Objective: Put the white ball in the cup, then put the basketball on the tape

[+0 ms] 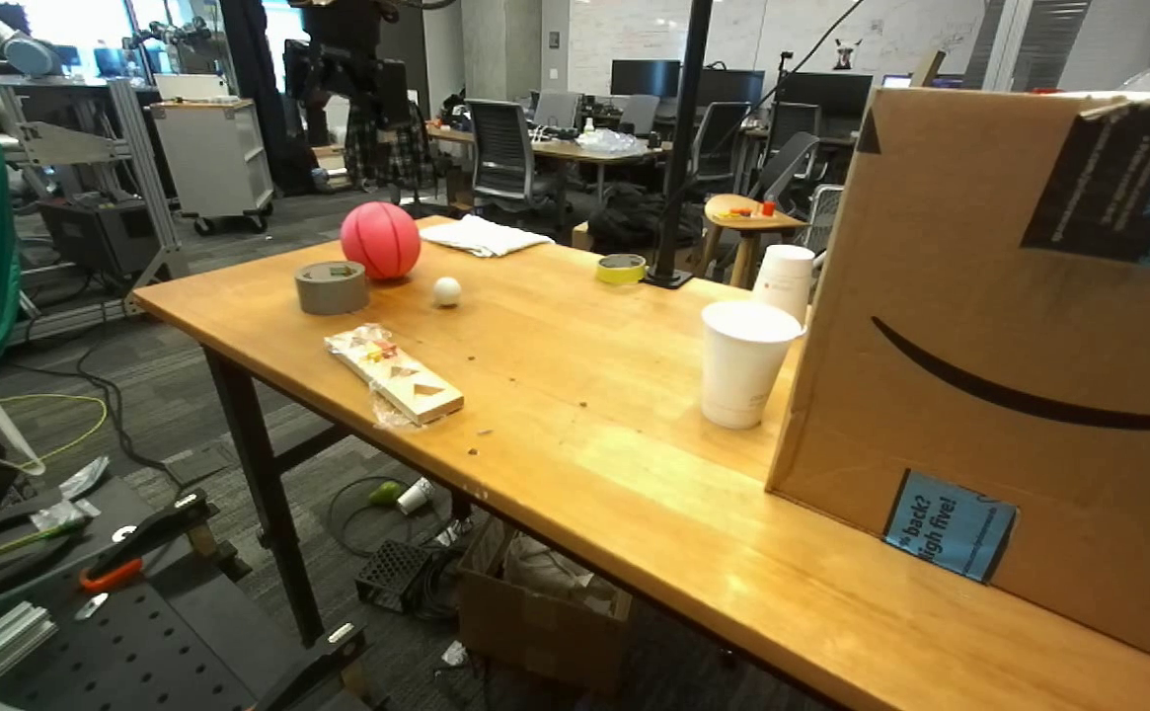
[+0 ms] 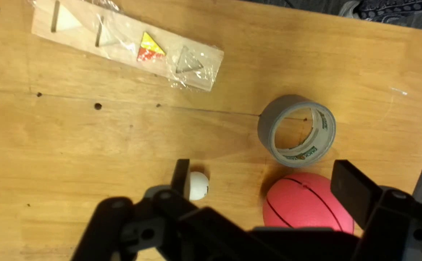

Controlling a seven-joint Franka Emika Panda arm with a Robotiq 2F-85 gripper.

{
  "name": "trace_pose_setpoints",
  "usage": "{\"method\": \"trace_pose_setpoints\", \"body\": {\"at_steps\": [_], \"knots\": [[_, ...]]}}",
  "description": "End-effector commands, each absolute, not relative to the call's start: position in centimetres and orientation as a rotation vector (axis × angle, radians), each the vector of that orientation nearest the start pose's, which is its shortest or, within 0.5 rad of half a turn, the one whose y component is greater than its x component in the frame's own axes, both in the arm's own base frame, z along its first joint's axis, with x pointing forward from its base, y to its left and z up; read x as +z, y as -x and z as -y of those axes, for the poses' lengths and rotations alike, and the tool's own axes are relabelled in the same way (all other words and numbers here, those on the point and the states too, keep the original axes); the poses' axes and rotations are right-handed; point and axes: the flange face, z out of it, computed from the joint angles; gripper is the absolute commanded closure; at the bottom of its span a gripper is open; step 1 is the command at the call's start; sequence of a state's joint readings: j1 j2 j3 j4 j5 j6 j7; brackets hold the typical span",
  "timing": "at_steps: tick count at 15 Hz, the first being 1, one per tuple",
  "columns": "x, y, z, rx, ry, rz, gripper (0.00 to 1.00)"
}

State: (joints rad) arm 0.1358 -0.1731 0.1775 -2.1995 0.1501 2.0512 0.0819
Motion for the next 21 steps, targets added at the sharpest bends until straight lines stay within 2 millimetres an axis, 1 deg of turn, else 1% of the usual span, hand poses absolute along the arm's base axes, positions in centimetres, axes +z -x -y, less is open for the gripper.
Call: {"method": "trace_pose_setpoints", "body": {"at_steps": [1,4,6,8,10,16,19,21], "knots": [[45.3,-53.8,-17.5,-0.017,3.023,0.279,0.00],[44.2,-57.5,-17.0,-0.018,3.047,0.287,0.00],[43.2,-59.1,-16.9,-0.019,3.069,0.313,0.00],[42.3,-60.2,-16.6,-0.021,3.088,0.343,0.00],[41.2,-61.1,-16.0,-0.009,3.093,0.351,0.00],[37.2,-62.7,-14.2,0.062,3.123,0.357,0.00],[35.2,-62.9,-13.9,0.111,3.124,0.354,0.00],[34.0,-62.7,-14.1,0.137,3.123,0.354,0.00]]}}
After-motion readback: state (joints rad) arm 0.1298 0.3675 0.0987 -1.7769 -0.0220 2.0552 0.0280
